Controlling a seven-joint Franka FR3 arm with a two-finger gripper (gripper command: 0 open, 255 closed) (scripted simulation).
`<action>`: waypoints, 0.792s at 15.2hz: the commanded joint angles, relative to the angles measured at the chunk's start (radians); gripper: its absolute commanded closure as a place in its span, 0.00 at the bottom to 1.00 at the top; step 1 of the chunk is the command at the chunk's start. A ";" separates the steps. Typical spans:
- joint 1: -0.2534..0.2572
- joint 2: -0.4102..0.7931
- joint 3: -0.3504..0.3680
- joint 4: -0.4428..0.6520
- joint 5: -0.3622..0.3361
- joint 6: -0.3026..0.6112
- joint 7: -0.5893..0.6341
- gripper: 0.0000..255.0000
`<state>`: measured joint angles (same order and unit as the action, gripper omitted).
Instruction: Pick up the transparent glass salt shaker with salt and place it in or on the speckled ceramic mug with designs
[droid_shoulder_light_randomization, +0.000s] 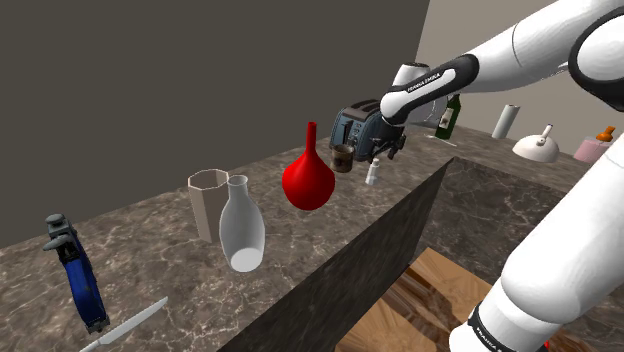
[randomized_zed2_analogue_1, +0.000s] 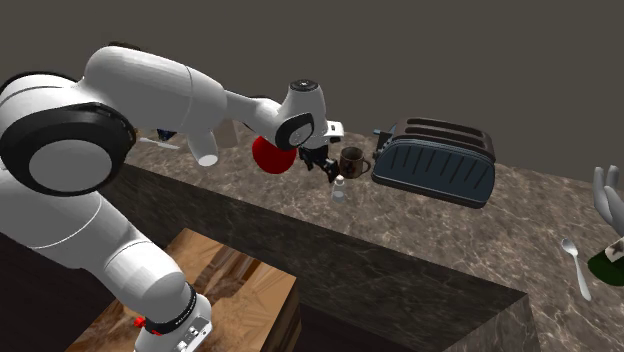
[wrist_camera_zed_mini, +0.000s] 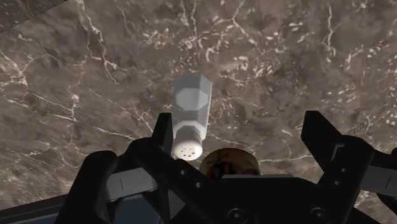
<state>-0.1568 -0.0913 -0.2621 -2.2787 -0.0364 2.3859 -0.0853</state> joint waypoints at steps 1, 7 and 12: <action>-0.009 0.068 -0.016 0.034 0.025 0.040 -0.022 0.00; -0.029 0.199 -0.030 0.098 0.088 0.114 -0.070 0.00; -0.036 0.263 -0.022 0.098 0.122 0.175 -0.094 0.00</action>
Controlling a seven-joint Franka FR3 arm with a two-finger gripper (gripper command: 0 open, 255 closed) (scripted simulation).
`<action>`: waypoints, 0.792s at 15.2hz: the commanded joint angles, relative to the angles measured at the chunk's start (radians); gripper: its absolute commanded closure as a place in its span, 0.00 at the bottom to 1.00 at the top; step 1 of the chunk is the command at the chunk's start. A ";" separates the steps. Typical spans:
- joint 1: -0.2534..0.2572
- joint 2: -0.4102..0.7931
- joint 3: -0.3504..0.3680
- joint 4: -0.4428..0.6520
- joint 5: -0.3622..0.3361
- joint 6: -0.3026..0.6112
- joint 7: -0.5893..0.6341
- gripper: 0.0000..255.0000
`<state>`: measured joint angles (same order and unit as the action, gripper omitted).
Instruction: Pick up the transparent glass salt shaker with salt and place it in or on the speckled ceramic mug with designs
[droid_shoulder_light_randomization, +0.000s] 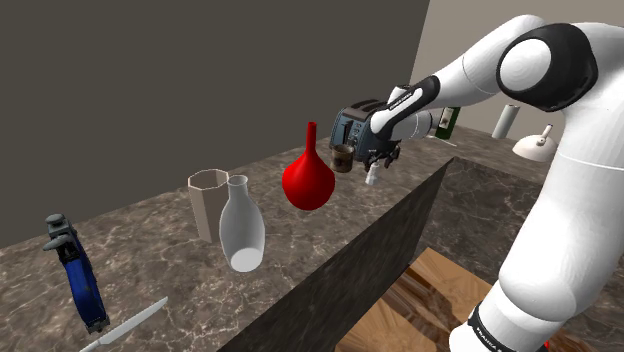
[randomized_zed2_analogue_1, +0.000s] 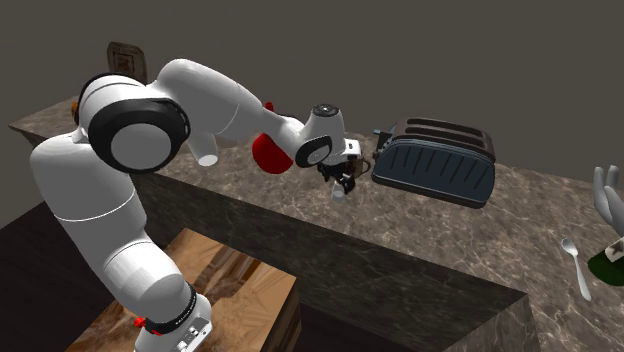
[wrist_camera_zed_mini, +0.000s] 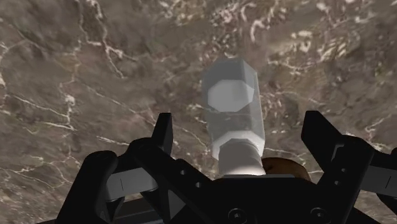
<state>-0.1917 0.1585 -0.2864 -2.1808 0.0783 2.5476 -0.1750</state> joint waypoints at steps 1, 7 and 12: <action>-0.001 0.013 0.002 0.000 0.007 0.014 -0.004 0.00; -0.001 0.014 0.002 0.000 0.007 0.013 -0.004 0.00; -0.001 0.013 0.002 -0.001 0.007 0.014 -0.004 1.00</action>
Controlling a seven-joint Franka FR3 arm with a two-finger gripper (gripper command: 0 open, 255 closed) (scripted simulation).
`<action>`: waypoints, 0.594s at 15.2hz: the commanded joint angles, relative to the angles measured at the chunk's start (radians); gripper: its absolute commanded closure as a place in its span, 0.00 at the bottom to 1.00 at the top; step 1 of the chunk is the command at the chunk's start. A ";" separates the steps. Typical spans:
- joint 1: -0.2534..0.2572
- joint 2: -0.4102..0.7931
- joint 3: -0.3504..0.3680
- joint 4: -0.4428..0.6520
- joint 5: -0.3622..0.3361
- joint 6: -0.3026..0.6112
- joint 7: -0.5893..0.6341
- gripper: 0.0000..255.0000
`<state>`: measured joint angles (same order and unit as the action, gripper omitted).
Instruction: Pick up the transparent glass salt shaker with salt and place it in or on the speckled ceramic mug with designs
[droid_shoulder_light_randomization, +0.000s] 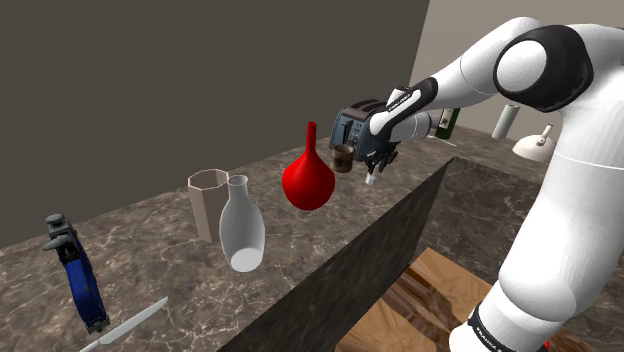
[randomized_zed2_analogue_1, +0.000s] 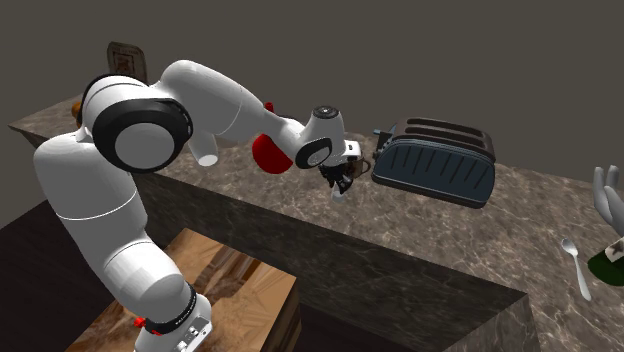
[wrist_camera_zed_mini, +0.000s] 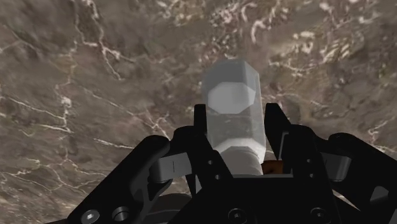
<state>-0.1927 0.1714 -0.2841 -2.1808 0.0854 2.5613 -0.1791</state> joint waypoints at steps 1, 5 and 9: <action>0.000 0.001 0.000 0.000 0.000 0.000 0.000 1.00; 0.000 0.000 0.000 0.000 0.000 0.000 0.000 1.00; 0.003 -0.026 -0.005 0.012 -0.015 -0.037 0.011 1.00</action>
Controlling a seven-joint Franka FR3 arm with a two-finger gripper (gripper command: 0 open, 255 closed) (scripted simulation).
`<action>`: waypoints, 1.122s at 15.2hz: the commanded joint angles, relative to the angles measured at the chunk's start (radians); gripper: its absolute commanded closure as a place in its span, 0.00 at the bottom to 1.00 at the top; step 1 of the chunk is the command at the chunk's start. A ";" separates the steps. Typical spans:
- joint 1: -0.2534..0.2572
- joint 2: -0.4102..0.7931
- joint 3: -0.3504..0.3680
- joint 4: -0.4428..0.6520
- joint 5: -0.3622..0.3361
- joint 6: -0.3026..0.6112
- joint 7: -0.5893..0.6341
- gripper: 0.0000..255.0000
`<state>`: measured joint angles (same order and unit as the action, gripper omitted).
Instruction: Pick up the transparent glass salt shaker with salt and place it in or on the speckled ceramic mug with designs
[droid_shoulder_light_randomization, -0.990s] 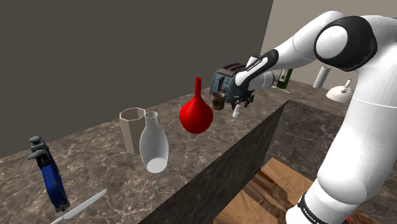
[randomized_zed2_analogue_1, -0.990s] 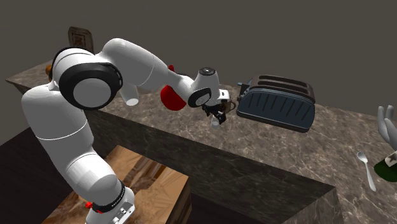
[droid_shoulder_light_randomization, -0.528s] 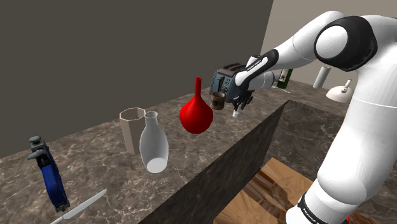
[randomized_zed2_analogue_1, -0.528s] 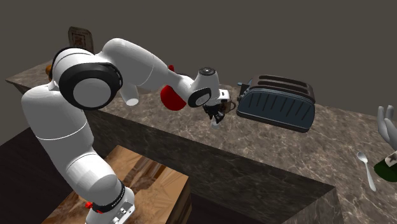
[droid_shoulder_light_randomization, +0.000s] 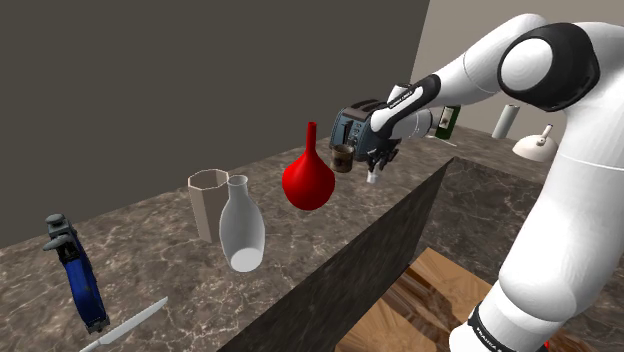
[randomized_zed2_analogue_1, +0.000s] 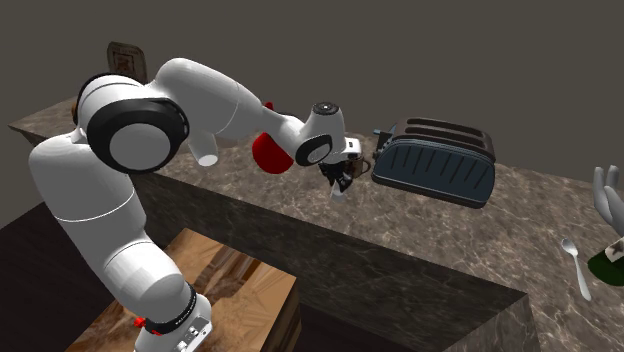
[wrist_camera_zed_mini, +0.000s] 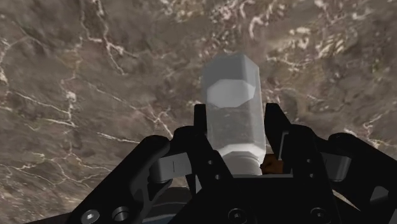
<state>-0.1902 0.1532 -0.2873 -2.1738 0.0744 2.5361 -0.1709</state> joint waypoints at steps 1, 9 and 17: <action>0.001 -0.016 -0.002 0.009 -0.009 -0.024 0.006 1.00; 0.006 -0.077 -0.008 0.052 -0.040 -0.125 0.028 1.00; 0.009 -0.124 -0.009 0.109 -0.062 -0.227 0.043 1.00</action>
<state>-0.1821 0.0372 -0.2963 -2.0701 0.0158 2.3224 -0.1315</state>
